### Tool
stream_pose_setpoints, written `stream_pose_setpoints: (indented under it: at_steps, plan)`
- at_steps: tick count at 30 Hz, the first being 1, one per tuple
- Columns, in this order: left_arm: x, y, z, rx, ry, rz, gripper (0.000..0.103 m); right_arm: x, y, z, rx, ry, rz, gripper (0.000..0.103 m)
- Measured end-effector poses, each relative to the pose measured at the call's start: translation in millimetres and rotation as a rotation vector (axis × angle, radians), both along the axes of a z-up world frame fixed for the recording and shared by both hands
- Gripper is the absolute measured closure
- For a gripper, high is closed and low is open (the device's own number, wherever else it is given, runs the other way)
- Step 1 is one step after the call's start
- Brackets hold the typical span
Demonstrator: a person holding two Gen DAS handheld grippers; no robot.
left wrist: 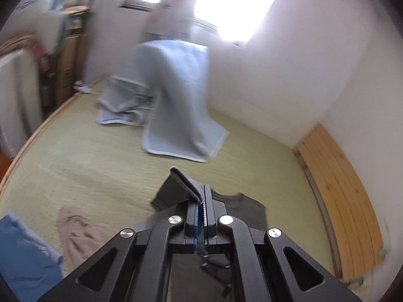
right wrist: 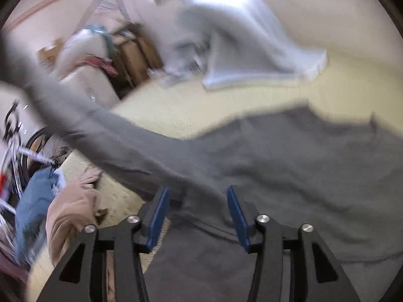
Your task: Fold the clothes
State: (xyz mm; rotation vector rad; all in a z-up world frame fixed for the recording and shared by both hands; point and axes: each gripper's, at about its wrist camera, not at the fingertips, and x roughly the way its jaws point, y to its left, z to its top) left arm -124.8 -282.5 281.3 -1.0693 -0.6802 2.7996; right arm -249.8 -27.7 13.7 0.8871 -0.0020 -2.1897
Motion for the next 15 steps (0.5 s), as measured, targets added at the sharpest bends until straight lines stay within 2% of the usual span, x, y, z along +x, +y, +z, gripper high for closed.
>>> stream_pose_setpoints:
  at_steps: [1,6,11,15]
  plan:
    - [-5,20,3,-0.009,-0.003,-0.035,0.102,13,7,11,-0.032,0.041,0.020,0.046]
    - [-30,112,-1,-0.036,-0.039,-0.185,0.102,43,55,59,-0.182,0.080,0.074,0.033]
    - [-54,213,-39,-0.083,-0.111,-0.336,0.102,71,119,95,-0.235,0.085,0.135,0.025]
    - [-64,284,-75,-0.100,-0.175,-0.445,0.102,98,173,104,-0.227,0.093,0.133,0.018]
